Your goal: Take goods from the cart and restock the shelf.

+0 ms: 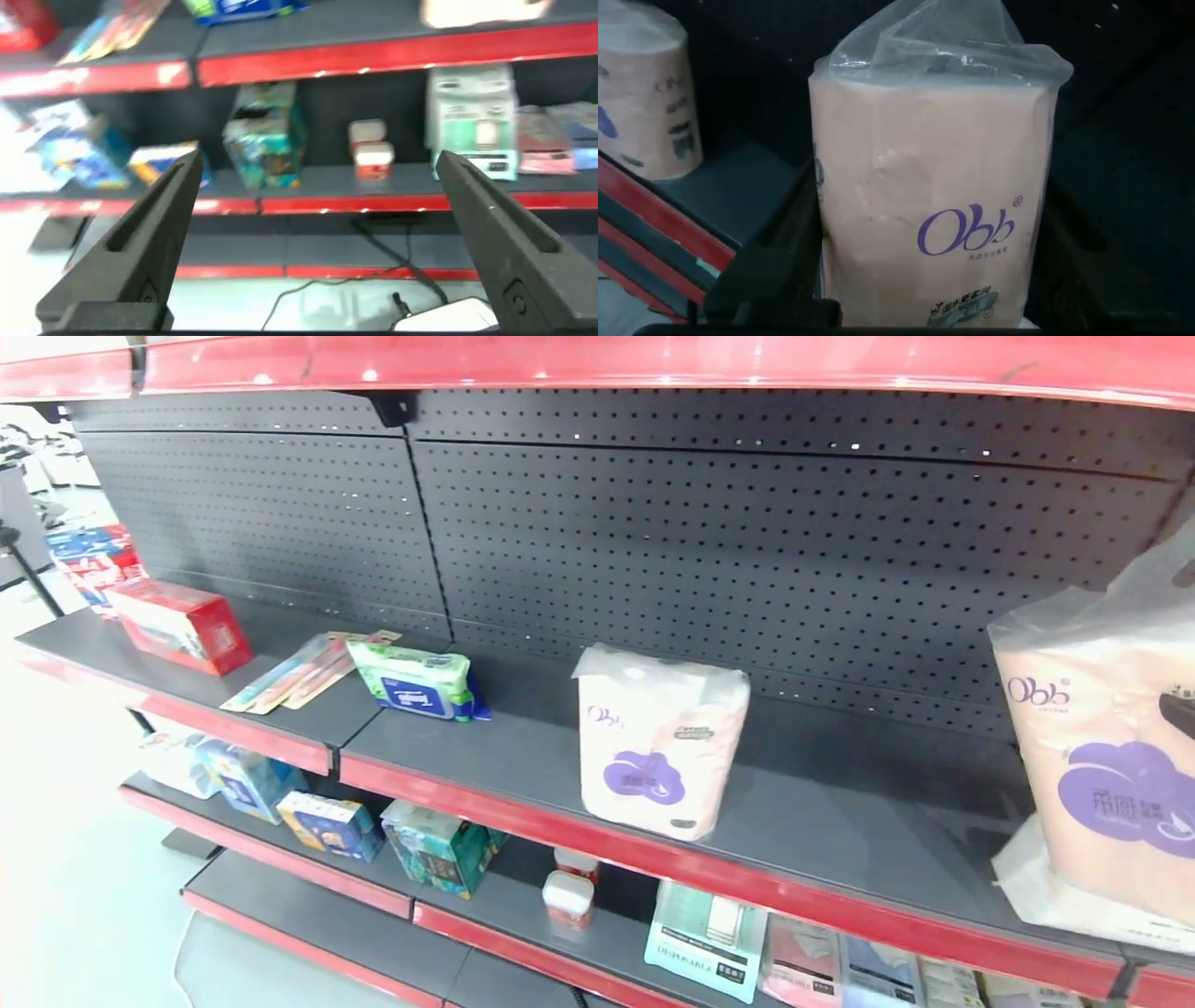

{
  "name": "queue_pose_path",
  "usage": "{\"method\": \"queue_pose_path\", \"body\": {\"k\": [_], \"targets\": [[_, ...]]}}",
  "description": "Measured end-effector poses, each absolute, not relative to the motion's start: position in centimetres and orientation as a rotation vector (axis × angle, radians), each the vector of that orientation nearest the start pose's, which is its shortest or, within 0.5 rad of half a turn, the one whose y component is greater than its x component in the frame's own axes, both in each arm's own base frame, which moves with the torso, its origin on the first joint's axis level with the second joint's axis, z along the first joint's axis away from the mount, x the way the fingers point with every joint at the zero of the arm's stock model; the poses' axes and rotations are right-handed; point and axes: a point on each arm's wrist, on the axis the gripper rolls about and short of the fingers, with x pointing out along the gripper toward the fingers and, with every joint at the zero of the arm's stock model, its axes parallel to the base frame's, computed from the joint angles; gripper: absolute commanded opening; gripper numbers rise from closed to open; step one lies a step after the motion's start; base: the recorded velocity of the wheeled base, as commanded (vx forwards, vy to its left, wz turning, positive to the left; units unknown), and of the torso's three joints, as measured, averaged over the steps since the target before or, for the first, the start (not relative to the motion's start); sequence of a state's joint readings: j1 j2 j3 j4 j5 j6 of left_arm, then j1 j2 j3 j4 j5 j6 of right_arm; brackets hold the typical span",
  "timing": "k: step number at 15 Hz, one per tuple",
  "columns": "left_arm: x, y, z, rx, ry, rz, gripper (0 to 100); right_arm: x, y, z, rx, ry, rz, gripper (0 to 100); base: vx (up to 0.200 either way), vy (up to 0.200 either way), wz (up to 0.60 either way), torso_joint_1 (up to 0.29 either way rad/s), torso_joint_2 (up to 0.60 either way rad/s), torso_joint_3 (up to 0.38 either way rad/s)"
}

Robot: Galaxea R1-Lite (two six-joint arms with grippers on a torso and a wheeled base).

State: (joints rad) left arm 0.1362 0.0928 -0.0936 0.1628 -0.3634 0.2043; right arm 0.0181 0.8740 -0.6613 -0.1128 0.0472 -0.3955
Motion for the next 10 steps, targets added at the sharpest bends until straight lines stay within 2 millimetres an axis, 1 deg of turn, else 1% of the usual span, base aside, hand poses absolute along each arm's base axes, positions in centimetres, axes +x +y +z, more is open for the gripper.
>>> {"method": "queue_pose_path", "body": {"k": [4,5,7,10], "targets": [[-2.3,-1.1,8.7,0.161,0.134,-0.242,100,10.7,0.4,27.5,-0.395,0.047,0.089,0,0.0,0.0,0.0,0.0,0.0,0.0],[-2.3,-1.1,8.7,0.16,0.134,-0.242,100,11.2,0.6,27.5,-0.39,0.056,0.115,0,0.0,0.0,0.0,0.0,0.0,0.0],[-2.3,-1.1,8.7,0.159,0.138,-0.221,100,12.6,1.3,27.7,-0.368,0.05,0.171,0,0.0,0.0,0.0,0.0,0.0,0.0],[-2.1,-0.8,8.8,0.096,0.124,-0.105,100,15.4,2.6,27.0,-0.306,0.029,0.236,0,0.0,0.0,0.0,0.0,0.0,0.0]]}}
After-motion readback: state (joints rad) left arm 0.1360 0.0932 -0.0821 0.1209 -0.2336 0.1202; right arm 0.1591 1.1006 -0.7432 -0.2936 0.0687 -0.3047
